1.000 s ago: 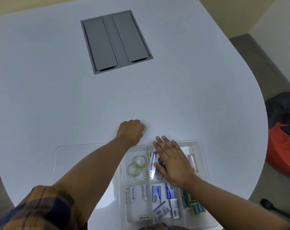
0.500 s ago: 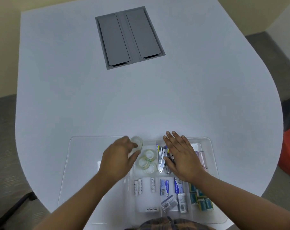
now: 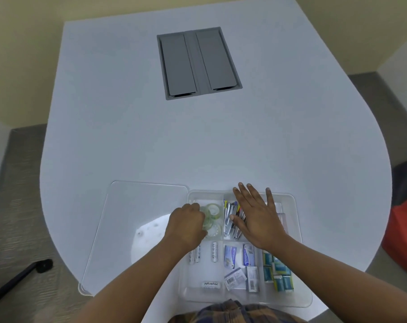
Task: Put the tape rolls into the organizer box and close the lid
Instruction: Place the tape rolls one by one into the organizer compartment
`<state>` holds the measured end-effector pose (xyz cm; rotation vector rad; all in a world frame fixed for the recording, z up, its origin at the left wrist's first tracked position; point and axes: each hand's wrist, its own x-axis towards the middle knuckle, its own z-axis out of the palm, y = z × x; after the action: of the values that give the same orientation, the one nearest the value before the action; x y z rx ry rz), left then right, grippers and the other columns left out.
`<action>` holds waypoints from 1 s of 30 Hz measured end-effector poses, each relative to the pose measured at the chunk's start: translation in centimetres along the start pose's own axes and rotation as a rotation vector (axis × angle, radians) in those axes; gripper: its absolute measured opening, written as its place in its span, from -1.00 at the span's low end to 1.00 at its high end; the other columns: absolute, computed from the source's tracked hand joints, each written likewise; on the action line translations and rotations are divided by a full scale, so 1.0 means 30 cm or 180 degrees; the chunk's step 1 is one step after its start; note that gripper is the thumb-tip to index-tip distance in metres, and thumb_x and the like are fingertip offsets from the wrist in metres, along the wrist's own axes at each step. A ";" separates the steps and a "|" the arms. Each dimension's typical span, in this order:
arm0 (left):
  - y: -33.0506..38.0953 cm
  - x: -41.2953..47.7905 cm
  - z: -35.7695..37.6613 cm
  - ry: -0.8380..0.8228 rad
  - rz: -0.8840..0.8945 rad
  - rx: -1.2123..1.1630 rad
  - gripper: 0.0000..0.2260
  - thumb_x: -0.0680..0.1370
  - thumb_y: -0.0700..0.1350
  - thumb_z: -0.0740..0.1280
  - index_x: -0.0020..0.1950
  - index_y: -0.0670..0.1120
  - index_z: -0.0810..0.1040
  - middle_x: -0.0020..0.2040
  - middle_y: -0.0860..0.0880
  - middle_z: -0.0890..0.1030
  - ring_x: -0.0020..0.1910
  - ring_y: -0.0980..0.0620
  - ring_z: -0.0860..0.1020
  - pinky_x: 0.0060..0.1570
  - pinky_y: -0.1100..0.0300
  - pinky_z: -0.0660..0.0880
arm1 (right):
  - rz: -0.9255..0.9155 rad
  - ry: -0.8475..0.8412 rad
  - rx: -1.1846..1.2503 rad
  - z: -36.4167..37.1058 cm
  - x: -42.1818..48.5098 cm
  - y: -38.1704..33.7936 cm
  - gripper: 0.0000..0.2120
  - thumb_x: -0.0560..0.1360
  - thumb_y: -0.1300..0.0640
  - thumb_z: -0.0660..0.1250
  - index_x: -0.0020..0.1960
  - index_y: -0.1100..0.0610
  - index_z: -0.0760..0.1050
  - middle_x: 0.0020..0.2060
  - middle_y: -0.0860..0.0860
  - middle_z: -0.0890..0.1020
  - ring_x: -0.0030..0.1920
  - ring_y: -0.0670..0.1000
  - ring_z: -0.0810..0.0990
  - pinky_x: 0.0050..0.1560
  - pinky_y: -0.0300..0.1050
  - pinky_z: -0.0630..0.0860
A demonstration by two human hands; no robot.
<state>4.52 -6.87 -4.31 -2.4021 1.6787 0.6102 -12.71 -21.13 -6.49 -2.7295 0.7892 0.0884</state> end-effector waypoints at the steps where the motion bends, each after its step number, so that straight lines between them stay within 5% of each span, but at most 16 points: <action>1: 0.001 0.002 0.008 0.0050 -0.0018 0.0013 -0.71 0.48 0.13 0.32 -0.01 -0.08 0.58 0.01 -0.08 0.53 0.00 -0.11 0.51 -0.12 0.08 0.36 | 0.0075 0.0006 -0.0011 -0.004 -0.008 -0.008 -0.34 0.56 -0.31 -0.09 0.56 0.00 0.03 0.56 -0.05 0.06 0.56 -0.03 -0.07 0.50 0.16 -0.29; 7: 0.051 0.021 0.026 0.0248 -0.0310 0.0228 -0.61 0.48 0.25 0.25 -0.05 -0.06 0.60 -0.02 -0.07 0.54 0.01 -0.11 0.49 -0.01 0.02 0.29 | 0.0246 0.0174 0.0302 -0.002 -0.125 -0.009 -0.43 0.57 -0.26 0.04 0.50 -0.02 0.21 0.54 -0.08 0.13 0.54 -0.05 0.05 0.49 0.05 -0.13; 12: 0.084 0.016 0.003 0.0274 -0.0480 0.0057 -0.85 0.47 0.00 0.26 -0.15 -0.04 0.56 -0.06 -0.04 0.55 -0.03 -0.08 0.48 -0.04 0.08 0.23 | 0.0113 0.0095 0.0746 0.021 -0.202 0.010 -0.45 0.57 -0.22 0.13 0.50 -0.03 0.22 0.52 -0.08 0.21 0.52 -0.10 0.08 0.48 0.05 0.13; 17: 0.079 0.001 -0.019 0.0331 -0.0560 0.0297 -0.89 0.44 -0.11 0.22 -0.20 -0.04 0.53 -0.11 -0.04 0.54 -0.09 -0.07 0.46 -0.06 0.07 0.21 | 0.0035 -0.0030 0.0407 0.045 -0.227 0.021 -0.48 0.56 -0.21 0.12 0.46 -0.05 0.27 0.53 -0.12 0.19 0.52 -0.17 -0.13 0.46 0.03 -0.04; 23: 0.073 0.018 -0.012 0.0122 -0.0567 0.0550 -0.92 0.43 -0.10 0.30 -0.13 -0.05 0.56 -0.08 -0.03 0.53 -0.02 -0.08 0.45 0.05 0.04 0.24 | 0.0007 -0.0114 0.0170 0.065 -0.233 0.031 -0.47 0.55 -0.23 0.10 0.46 -0.07 0.26 0.53 -0.16 0.08 0.54 -0.13 -0.17 0.46 0.12 0.04; 30: 0.050 0.020 -0.013 0.0398 -0.0474 0.0163 -0.73 0.50 0.13 0.26 -0.06 -0.03 0.61 -0.05 -0.03 0.54 0.02 -0.08 0.47 0.00 0.04 0.25 | 0.0006 -0.0249 0.0105 0.048 -0.229 0.022 -0.47 0.55 -0.26 0.05 0.46 -0.09 0.25 0.54 -0.16 0.12 0.54 -0.13 -0.18 0.46 0.08 -0.03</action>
<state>3.41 -8.06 -4.05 -2.5468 1.5208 0.3977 -18.85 -17.71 -7.08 -2.6766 0.7648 0.1801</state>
